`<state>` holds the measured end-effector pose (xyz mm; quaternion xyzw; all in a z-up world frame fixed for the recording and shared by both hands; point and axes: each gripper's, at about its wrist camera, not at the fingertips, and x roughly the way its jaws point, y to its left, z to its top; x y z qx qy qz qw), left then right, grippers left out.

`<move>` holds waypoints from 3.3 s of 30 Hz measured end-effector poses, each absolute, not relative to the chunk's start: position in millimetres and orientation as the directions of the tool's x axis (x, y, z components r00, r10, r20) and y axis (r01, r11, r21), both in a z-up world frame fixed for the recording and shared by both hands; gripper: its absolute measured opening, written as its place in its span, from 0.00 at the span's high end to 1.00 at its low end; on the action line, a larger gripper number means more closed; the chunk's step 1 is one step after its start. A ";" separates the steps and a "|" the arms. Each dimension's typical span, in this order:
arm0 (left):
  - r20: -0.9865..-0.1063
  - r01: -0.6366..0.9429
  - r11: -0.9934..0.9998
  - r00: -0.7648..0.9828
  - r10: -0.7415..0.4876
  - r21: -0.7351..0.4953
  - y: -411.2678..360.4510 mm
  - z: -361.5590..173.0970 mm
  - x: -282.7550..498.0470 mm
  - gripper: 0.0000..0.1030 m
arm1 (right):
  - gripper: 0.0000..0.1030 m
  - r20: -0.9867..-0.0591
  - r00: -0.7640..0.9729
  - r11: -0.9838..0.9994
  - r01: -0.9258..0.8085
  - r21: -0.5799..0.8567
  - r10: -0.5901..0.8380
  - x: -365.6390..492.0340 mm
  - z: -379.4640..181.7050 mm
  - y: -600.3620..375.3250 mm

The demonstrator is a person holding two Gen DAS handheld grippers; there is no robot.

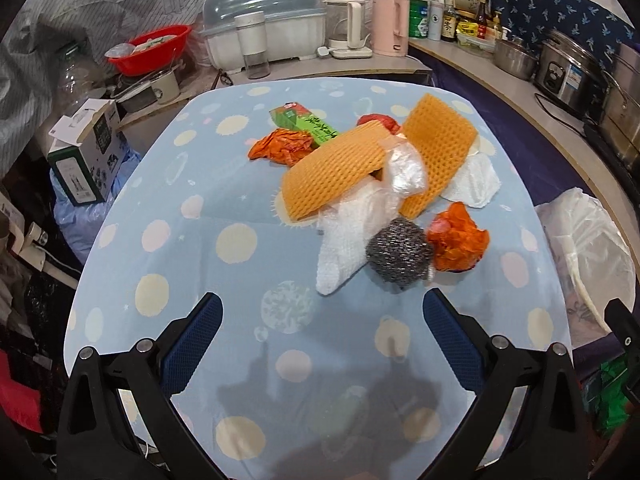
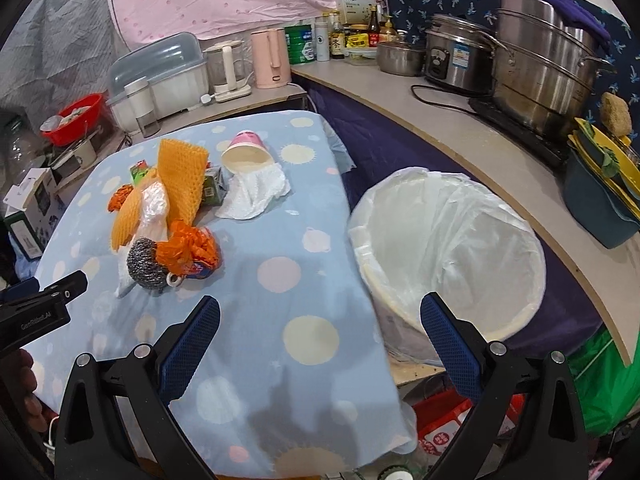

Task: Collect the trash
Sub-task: 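Grasp the orange plastic bag with the right tool while the left tool grasps the steel wool, then carry the steel wool and orange bag over the white trash bin with both tools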

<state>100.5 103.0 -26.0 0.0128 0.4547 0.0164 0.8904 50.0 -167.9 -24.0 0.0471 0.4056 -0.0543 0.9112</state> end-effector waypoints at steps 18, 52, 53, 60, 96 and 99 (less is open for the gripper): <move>-0.864 -0.105 0.993 0.504 0.003 -0.058 178.3 -70.6 135.3 0.07 | 0.20 -0.751 0.657 0.997 -0.006 0.081 0.065 149.6 -77.5 -66.0; -0.843 0.202 0.956 0.458 -0.283 -0.211 68.3 -97.2 179.4 0.42 | 0.59 -0.743 0.669 0.976 0.182 0.121 -0.032 99.8 -66.8 -128.5; -0.843 0.198 0.956 0.456 -0.284 -0.216 69.3 -97.5 178.2 0.44 | 0.59 -0.743 0.668 0.975 0.184 0.125 -0.031 98.3 -67.1 -130.0; -0.825 0.198 0.955 0.484 -0.291 -0.221 76.5 -85.8 159.5 0.50 | 0.59 -0.738 0.674 0.970 0.195 0.143 -0.026 89.6 -64.9 -135.3; -0.709 0.555 0.819 0.520 -0.476 -0.143 -128.5 7.1 85.1 0.50 | 0.59 -0.621 0.732 0.827 0.513 0.232 -0.280 -1.3 -30.3 -326.4; -0.718 0.575 0.810 0.514 -0.470 -0.118 -157.2 1.4 91.8 0.50 | 0.59 -0.630 0.724 0.817 0.525 0.239 -0.281 5.6 -38.0 -339.9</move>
